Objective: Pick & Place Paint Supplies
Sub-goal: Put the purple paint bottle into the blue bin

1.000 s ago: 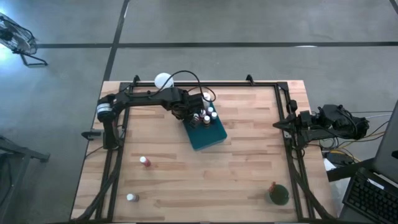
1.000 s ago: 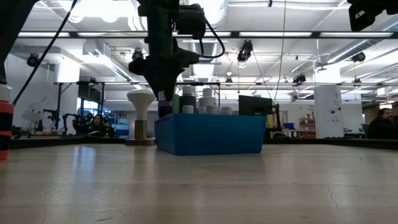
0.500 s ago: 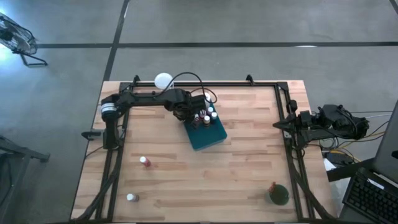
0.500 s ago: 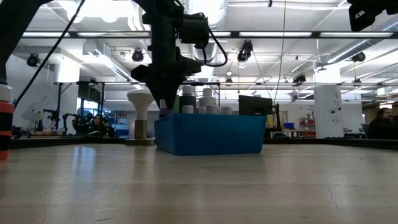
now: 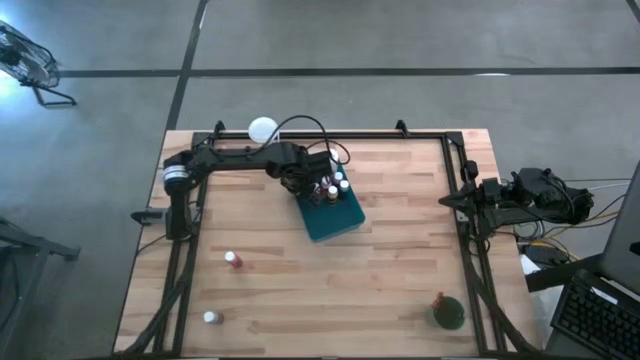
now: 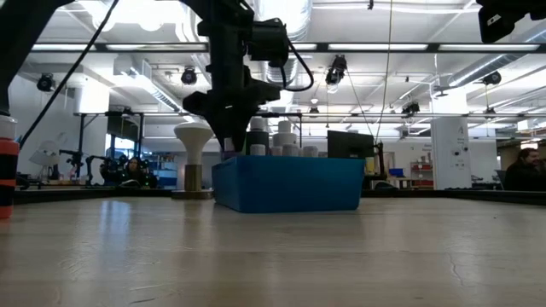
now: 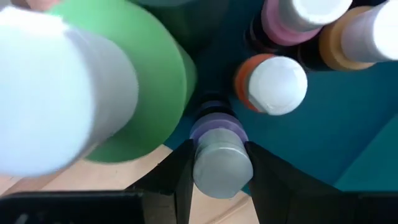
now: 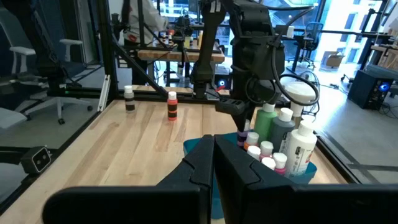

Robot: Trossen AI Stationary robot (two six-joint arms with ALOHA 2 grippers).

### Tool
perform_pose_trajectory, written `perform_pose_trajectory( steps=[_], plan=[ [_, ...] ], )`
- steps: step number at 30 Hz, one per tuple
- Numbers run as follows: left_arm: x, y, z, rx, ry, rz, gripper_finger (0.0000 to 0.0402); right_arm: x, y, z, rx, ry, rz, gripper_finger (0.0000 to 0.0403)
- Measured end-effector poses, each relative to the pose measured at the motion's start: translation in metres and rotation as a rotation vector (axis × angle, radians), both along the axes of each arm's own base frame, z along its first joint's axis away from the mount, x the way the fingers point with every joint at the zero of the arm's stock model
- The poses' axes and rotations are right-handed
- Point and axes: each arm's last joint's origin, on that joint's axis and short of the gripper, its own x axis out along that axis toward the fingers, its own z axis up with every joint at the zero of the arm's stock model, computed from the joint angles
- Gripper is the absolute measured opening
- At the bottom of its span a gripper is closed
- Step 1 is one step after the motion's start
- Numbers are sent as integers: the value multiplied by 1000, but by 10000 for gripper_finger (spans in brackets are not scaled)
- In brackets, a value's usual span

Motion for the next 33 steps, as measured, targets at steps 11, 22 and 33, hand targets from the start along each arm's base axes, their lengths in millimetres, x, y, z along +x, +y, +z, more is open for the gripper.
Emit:
perform_pose_trajectory(
  steps=[11, 22, 33],
  plan=[
    [6, 1, -14, -31, 31, -2, 126, 0, 0, 0, 0, 0, 0, 8],
    [5, 2, -13, -31, 28, 0, 131, 0, 0, 0, 0, 0, 0, 8],
    [5, 3, -13, -32, 28, 2, 153, 0, 0, 0, 0, 0, 0, 8]
  ],
)
